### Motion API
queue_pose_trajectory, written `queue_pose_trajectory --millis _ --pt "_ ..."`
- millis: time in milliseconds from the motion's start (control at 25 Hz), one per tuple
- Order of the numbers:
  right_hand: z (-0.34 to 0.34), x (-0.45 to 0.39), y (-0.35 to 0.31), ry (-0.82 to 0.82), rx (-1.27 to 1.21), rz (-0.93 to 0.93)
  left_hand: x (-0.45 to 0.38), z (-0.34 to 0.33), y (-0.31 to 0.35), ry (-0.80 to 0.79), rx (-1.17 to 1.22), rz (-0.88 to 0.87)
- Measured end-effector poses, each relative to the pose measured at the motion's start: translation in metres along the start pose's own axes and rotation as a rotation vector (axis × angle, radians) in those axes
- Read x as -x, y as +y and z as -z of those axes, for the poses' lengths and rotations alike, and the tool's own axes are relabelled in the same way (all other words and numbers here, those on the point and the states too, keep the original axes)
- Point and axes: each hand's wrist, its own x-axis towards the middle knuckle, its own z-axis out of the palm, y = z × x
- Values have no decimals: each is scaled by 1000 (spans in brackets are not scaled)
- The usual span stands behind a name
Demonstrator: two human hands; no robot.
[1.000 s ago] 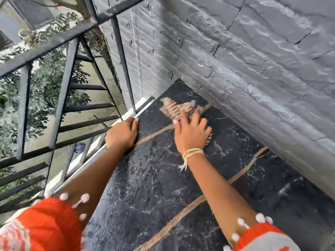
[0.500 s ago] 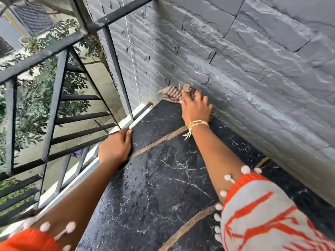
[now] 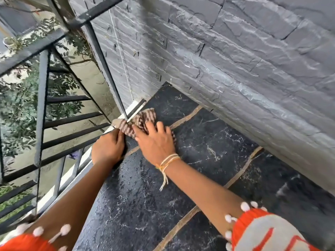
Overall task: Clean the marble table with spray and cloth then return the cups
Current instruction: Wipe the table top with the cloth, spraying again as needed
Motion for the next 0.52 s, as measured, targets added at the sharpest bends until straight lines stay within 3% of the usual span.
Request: queue_pose_trajectory --millis 80,200,360,440,520 --pt "4 -27 33 -43 68 -98 0 0 -1 13 -17 -6" --pt "12 -53 101 -68 61 -505 -1 -4 -5 37 -33 -29" --pt "17 -13 146 31 63 -958 1 -4 -4 48 -12 -36" --pt "15 6 139 61 110 -1025 1 -2 -1 53 -10 -44" --pt "15 18 118 81 138 -950 2 -2 -1 67 -10 -65"
